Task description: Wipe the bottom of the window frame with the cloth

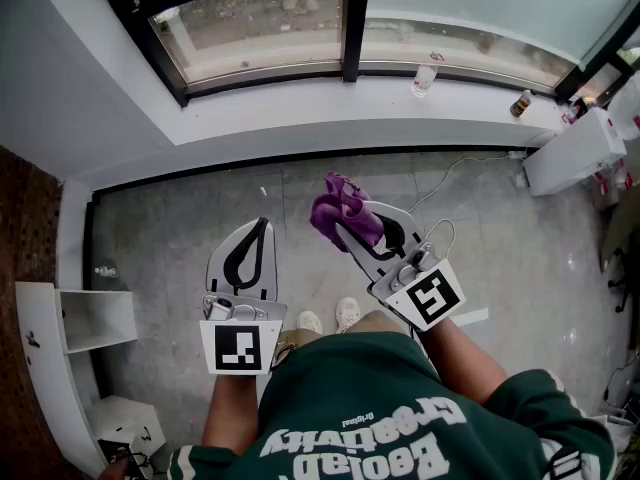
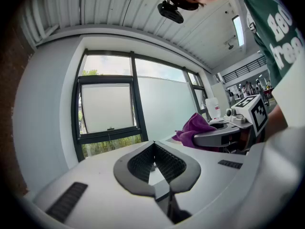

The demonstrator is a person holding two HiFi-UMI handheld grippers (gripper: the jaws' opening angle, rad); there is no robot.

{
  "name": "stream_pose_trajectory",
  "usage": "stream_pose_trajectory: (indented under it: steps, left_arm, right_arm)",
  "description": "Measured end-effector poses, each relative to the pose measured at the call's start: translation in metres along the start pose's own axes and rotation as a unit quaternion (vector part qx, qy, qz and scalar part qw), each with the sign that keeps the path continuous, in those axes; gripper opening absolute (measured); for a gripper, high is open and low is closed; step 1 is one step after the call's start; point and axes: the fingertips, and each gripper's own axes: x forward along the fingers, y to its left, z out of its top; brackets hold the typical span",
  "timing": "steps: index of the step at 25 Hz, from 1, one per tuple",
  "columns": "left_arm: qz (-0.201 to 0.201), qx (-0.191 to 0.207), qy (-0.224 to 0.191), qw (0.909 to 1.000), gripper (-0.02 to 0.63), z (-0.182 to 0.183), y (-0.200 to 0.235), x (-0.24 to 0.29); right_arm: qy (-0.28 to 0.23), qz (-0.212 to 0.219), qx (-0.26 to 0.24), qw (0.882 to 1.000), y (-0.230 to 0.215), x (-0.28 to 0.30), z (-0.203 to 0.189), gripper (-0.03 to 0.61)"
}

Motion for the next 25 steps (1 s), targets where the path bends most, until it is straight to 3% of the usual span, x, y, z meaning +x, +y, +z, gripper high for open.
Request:
stream_pose_trajectory:
  steps: [5,25]
  left_arm:
    - [0.006,-0.013,0.004,0.9999,0.008,-0.002,-0.006,0.007]
    - [0.025,0.005,0.006,0.9997,0.008,0.004,-0.018,0.04]
  right_arm:
    - [-0.001,-0.005,0.007,1.0,-0.01,-0.008,-0.002,0.101]
    - [-0.003,0.008,0.038,0.999,-0.048,-0.02,-0.019,0.101]
